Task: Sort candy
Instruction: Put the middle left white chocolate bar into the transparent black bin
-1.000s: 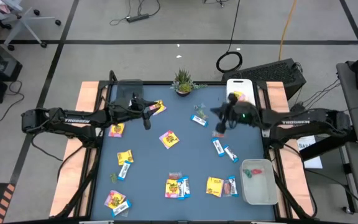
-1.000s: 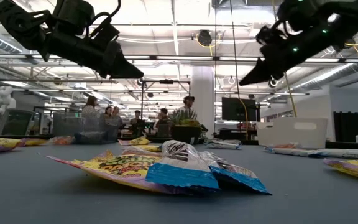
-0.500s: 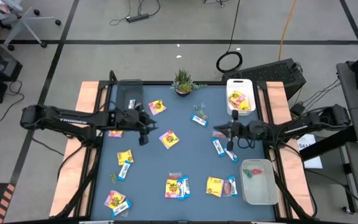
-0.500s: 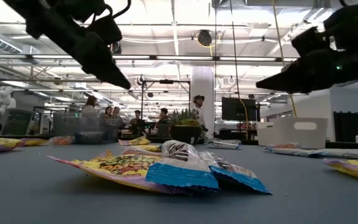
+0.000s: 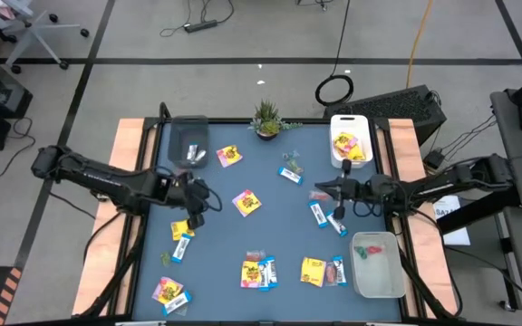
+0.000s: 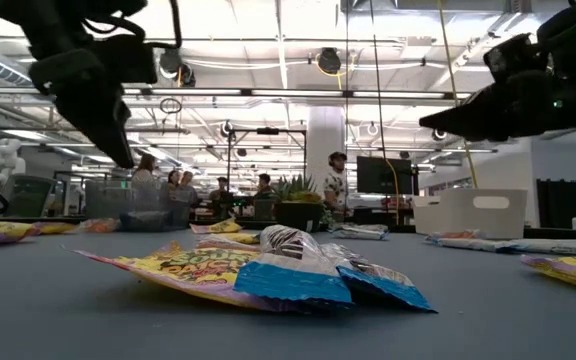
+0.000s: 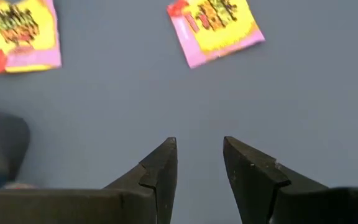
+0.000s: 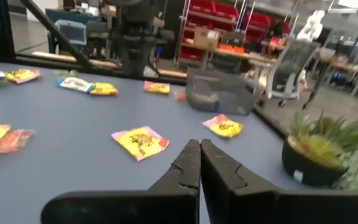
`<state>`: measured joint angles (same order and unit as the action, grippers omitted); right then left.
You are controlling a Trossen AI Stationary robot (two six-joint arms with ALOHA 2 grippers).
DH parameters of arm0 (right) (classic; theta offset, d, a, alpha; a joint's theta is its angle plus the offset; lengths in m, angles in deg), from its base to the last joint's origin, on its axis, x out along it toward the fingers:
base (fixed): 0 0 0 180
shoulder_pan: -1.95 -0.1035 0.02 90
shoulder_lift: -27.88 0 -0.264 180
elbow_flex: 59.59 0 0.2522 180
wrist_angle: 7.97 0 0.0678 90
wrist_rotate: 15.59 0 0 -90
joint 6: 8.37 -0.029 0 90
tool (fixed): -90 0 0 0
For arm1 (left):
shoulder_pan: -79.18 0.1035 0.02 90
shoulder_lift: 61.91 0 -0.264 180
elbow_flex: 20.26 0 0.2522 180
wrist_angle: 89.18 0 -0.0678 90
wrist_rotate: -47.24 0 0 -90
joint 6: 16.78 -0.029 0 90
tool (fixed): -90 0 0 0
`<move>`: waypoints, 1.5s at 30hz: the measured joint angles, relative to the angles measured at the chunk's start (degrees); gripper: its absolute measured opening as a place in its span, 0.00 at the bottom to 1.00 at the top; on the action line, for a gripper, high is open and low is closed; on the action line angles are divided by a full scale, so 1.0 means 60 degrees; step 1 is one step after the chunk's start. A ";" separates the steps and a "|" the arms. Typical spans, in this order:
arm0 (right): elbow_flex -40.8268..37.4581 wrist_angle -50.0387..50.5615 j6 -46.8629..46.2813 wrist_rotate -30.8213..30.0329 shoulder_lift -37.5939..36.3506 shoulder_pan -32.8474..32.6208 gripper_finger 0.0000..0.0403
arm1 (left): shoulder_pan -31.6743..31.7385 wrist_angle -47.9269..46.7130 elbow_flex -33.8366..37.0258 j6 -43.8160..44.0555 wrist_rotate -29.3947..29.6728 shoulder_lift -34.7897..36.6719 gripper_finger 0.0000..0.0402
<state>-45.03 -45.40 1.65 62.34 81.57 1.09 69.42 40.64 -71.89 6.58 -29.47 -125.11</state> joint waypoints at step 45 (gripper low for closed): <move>0.0004 0.7871 -0.0954 -0.1468 -0.7819 0.0000 0.00 | -0.3566 -0.1795 0.0004 0.7560 -0.3061 -0.2027 0.34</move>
<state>-45.01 1.83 -4.07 53.53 34.66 1.09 48.02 29.87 -71.87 51.94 -47.84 -137.28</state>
